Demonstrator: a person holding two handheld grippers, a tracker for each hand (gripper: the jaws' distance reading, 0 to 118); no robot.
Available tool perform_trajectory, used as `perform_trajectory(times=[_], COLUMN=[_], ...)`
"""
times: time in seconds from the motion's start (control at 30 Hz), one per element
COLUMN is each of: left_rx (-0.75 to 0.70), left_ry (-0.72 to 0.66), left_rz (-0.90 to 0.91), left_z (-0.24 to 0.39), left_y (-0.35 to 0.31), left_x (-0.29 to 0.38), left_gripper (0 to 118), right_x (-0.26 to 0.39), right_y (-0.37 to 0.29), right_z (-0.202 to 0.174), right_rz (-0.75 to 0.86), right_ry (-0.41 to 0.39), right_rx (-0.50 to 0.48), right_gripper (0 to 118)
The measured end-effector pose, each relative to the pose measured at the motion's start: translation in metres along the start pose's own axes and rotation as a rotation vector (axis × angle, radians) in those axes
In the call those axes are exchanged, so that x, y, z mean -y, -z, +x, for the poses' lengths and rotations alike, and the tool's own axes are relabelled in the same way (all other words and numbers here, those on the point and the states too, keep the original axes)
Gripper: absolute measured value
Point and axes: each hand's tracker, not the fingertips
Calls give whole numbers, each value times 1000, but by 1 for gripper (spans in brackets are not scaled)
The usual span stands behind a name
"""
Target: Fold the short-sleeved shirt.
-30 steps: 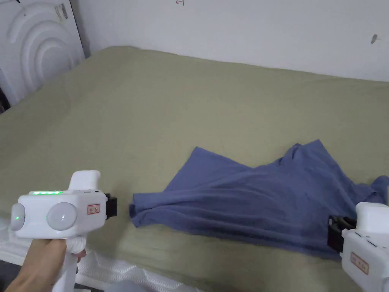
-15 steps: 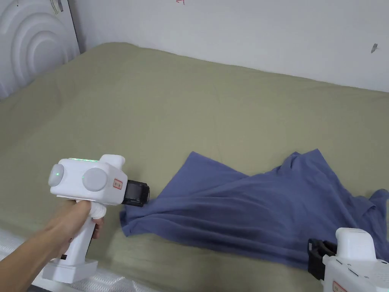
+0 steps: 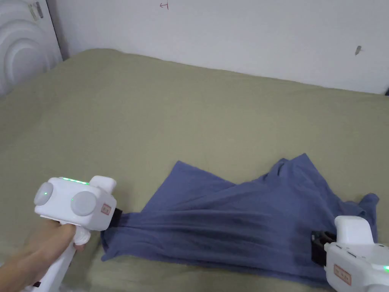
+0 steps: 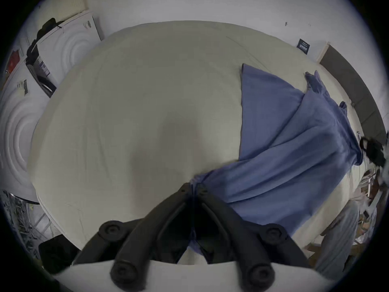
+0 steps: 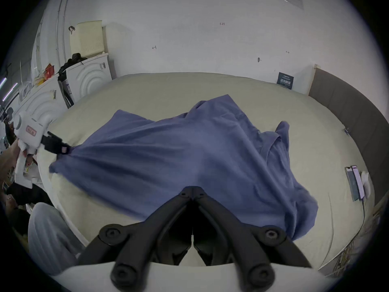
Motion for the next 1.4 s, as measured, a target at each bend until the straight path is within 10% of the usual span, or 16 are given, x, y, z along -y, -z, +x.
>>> perform_trajectory(times=[0.47,0.53,0.6,0.8,0.93,1.13,1.17,1.27,1.4], left_rx=[35,41,44,57,68,67,73,100,107], left_ry=[-32,-39,-46,-80,-93,-89,-105,-178,-205], left_rz=[41,47,53,68,63,54,51,48,43], left_z=[-9,-11,-10,-12,-14,-13,-14,-20,-19], left_y=[17,20,22,28,29,31,31,30,10], left_x=[5,5,6,6,3,2,2,3,-1], left_gripper=[2,2,2,2,2,2,2,2,2], right_x=[-152,-163,-171,-159,-160,-150,-145,-137,-150], right_y=[165,187,208,252,244,223,224,219,171], right_z=[90,96,98,74,86,96,93,88,71], right_rz=[-153,-166,-184,-362,-317,-337,-349,-296,-219], right_ry=[-3,11,20,-103,19,-4,-2,156,13], right_rx=[54,36,19,98,71,102,120,43,47], right_gripper=[1,30,118,107,106,104,96,6,6])
